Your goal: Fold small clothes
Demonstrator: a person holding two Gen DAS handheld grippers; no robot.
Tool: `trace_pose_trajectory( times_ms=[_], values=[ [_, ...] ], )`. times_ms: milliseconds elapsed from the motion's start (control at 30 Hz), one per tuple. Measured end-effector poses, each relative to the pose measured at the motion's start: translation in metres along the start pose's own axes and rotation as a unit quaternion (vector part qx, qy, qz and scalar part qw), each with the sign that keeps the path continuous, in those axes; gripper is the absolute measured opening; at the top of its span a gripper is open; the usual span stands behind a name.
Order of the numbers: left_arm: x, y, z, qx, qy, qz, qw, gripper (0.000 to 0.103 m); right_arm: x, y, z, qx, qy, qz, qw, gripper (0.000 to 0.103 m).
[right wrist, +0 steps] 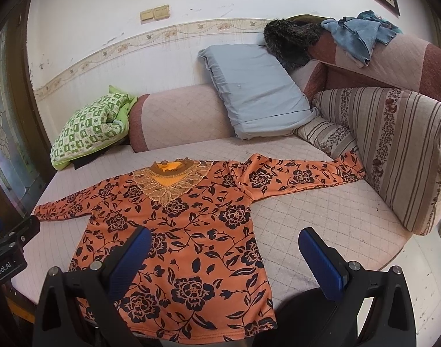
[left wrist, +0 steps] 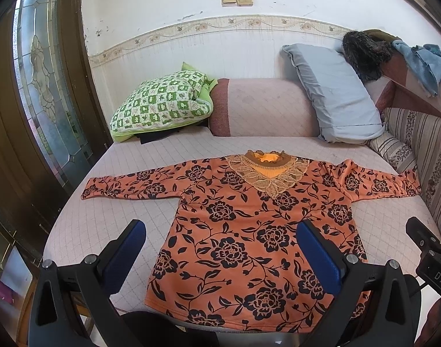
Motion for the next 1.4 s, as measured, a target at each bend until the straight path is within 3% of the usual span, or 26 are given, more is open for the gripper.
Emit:
trace_pose_trajectory(
  times_ms=[1400],
  values=[
    [-0.006,0.006,-0.019,0.024,-0.001,-0.011,0.9997,0.103,0.008,0.01,-0.02,0.029,-0.006,0.01,1.0,0.103]
  ],
)
Point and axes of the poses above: each gripper's, at about its wrist camera, not at the fingertips, and z roughly against the way its jaws point, x to its left, y to its underside, the point moved 10 cm from there along -z, roughly the way its jaws point, and after that the axes turned 12 degrees about y, right-handed, at the moved point
